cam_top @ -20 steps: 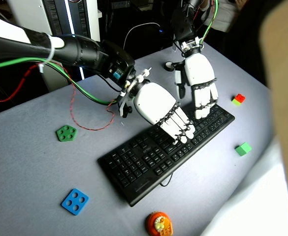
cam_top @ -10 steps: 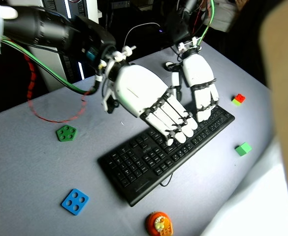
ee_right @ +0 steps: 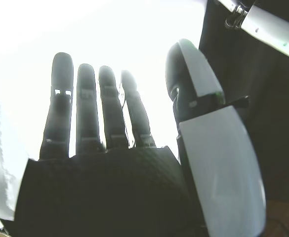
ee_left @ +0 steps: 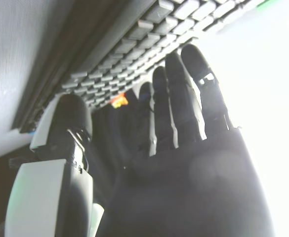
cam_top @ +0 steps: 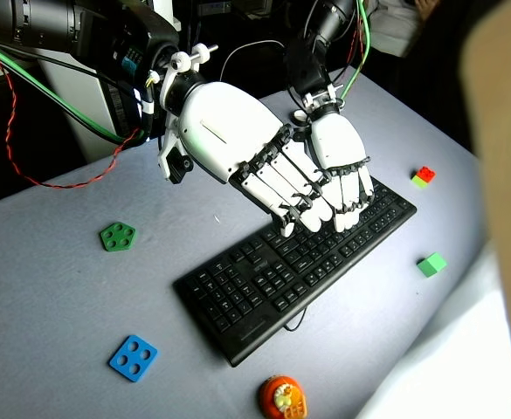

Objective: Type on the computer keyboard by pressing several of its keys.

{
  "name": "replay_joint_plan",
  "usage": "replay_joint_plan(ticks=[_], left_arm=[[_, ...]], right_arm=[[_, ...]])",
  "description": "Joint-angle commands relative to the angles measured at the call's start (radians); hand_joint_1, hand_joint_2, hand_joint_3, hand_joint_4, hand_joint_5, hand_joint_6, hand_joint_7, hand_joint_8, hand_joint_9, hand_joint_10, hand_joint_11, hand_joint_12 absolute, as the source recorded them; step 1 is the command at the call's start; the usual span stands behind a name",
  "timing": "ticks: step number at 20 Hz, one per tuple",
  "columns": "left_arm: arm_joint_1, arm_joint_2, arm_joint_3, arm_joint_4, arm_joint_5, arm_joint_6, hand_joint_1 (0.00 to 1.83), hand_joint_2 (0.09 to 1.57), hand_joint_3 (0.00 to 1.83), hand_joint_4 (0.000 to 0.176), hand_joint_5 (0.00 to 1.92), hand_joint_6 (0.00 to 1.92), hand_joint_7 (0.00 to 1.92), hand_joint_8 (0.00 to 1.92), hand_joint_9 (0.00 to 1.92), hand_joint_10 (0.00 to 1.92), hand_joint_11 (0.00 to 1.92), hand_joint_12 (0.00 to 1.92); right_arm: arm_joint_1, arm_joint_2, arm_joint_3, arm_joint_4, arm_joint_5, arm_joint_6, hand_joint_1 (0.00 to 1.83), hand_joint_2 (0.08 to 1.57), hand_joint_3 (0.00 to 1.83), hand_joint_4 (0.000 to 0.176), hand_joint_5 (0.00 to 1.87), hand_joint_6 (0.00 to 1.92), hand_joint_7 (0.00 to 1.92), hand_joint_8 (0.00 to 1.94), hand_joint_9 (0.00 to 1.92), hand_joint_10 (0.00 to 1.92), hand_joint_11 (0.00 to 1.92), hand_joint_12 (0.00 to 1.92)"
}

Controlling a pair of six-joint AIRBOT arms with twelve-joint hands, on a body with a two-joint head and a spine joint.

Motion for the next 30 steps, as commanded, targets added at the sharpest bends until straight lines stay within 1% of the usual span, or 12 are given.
replay_joint_plan(ticks=[1,2,6,13,14,16,17,18,22,27,29,30], left_arm=[[0.0,-0.005,0.007,0.055,-0.097,0.007,0.9,1.29,0.0,0.0,0.24,0.01,0.32,0.0,0.38,0.02,0.0,1.2],[0.002,-0.008,0.013,0.055,-0.097,0.007,1.16,1.22,0.0,0.006,0.2,0.0,0.24,0.0,0.32,0.0,0.0,1.17],[-0.002,-0.01,0.023,0.055,-0.097,0.012,1.52,1.16,0.0,0.025,0.16,0.0,0.2,0.0,0.36,0.02,0.0,1.3],[-0.002,-0.016,0.024,0.055,-0.097,0.016,1.54,1.2,0.0,0.035,0.12,0.0,0.17,0.0,0.34,0.01,0.0,1.25],[-0.001,-0.017,0.025,0.055,-0.097,0.016,1.11,1.23,0.01,0.0,0.19,0.02,0.23,0.02,0.37,0.03,0.0,1.32],[-0.001,-0.018,0.026,0.054,-0.097,0.016,0.55,1.31,0.02,0.007,0.22,0.02,0.28,0.02,0.35,0.02,0.0,1.29],[-0.002,-0.019,0.028,0.054,-0.097,0.015,0.55,1.31,0.02,0.007,0.22,0.02,0.28,0.02,0.35,0.02,0.0,1.29],[-0.002,-0.021,0.03,0.054,-0.098,0.015,0.16,1.36,0.02,0.009,0.18,0.0,0.28,0.01,0.33,0.01,0.0,1.21],[-0.002,-0.024,0.035,0.051,-0.101,0.014,0.03,1.34,0.0,0.011,0.21,0.01,0.29,0.01,0.35,0.02,0.0,1.18],[-0.003,-0.038,0.049,0.042,-0.112,0.014,0.12,1.35,0.0,0.006,0.22,0.01,0.31,0.01,0.37,0.02,0.0,1.2],[-0.003,-0.042,0.065,0.042,-0.112,0.011,1.04,1.24,0.0,0.0,0.23,0.01,0.31,0.0,0.39,0.03,0.0,1.27],[-0.003,-0.043,0.073,0.042,-0.112,0.008,1.32,1.19,0.0,0.0,0.21,0.0,0.29,0.01,0.37,0.03,0.0,1.28]], right_arm=[[0.012,0.005,-0.003,-0.101,0.048,0.011,0.84,1.27,0.0,0.0,0.22,0.01,0.11,0.01,0.06,0.26,0.0,0.87],[0.01,0.004,-0.003,-0.101,0.047,0.017,0.8,1.29,0.0,0.0,0.19,0.0,0.1,0.0,0.04,0.25,0.0,0.7],[0.007,0.0,-0.003,-0.101,0.04,0.028,0.83,1.27,0.0,0.0,0.23,0.02,0.17,0.02,0.07,0.26,0.0,0.82],[0.001,-0.002,-0.005,-0.101,0.035,0.032,0.78,1.3,0.01,0.0,0.21,0.0,0.17,0.0,0.09,0.23,0.0,0.91],[0.0,-0.002,-0.006,-0.101,0.033,0.032,0.8,1.29,0.0,0.0,0.21,0.01,0.18,0.0,0.11,0.24,0.0,0.93],[0.0,-0.003,-0.006,-0.101,0.032,0.032,0.83,1.27,0.0,0.0,0.24,0.02,0.2,0.01,0.14,0.25,0.0,0.94],[0.0,-0.003,-0.006,-0.101,0.031,0.032,0.83,1.27,0.0,0.0,0.24,0.02,0.2,0.01,0.14,0.25,0.0,0.94],[-0.001,-0.003,-0.007,-0.101,0.031,0.032,0.81,1.29,0.0,0.0,0.24,0.02,0.21,0.01,0.13,0.24,0.0,0.94],[-0.002,-0.003,-0.007,-0.101,0.031,0.032,0.83,1.28,0.0,0.0,0.24,0.01,0.21,0.0,0.14,0.24,0.0,0.96],[-0.004,-0.004,-0.007,-0.101,0.031,0.038,0.85,1.28,0.0,0.0,0.24,0.01,0.22,0.01,0.14,0.23,0.0,0.91],[-0.005,-0.006,-0.007,-0.101,0.031,0.039,0.83,1.28,0.0,0.0,0.25,0.01,0.2,0.0,0.12,0.22,0.0,0.87],[-0.006,-0.006,-0.007,-0.101,0.031,0.04,0.83,1.29,0.0,0.0,0.21,0.0,0.17,0.0,0.12,0.21,0.0,0.92]])
